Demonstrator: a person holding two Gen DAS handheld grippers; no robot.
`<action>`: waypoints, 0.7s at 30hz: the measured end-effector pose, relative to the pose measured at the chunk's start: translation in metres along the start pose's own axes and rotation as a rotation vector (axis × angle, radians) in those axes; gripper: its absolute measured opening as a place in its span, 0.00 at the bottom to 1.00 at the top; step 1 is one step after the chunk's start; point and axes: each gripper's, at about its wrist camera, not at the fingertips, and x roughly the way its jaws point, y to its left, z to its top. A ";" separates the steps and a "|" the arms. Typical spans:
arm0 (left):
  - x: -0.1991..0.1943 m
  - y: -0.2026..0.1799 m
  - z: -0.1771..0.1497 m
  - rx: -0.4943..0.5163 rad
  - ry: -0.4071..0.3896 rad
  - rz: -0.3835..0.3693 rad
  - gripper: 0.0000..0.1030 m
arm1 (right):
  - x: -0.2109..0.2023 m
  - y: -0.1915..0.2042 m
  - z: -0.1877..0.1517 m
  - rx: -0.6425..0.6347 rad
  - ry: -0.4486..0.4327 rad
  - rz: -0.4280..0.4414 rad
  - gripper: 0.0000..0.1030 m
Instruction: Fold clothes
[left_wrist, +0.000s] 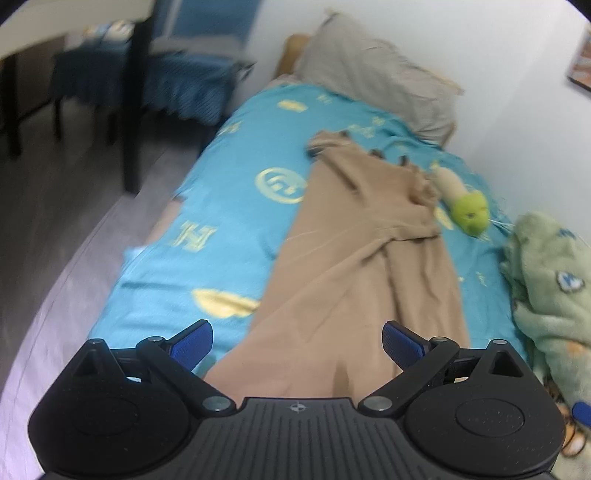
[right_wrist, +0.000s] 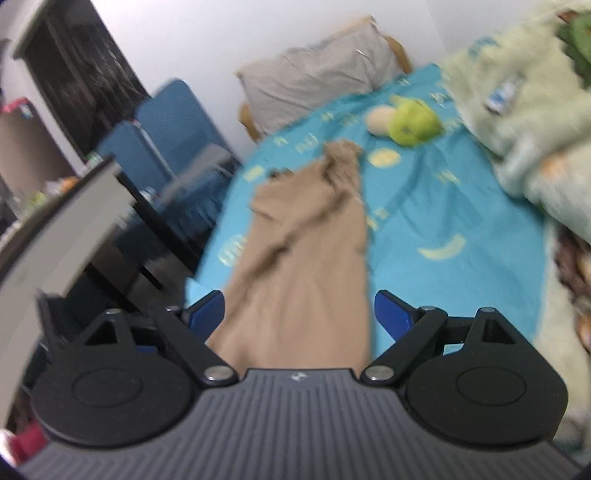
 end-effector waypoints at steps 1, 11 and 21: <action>0.001 0.006 0.002 -0.026 0.019 0.010 0.97 | 0.000 -0.001 0.002 0.006 -0.004 0.007 0.87; 0.009 0.105 0.007 -0.400 0.234 0.154 0.89 | 0.019 -0.008 0.001 0.043 0.053 0.036 0.87; 0.009 0.079 0.004 -0.138 0.412 0.137 0.70 | 0.036 -0.012 0.000 0.070 0.111 0.049 0.87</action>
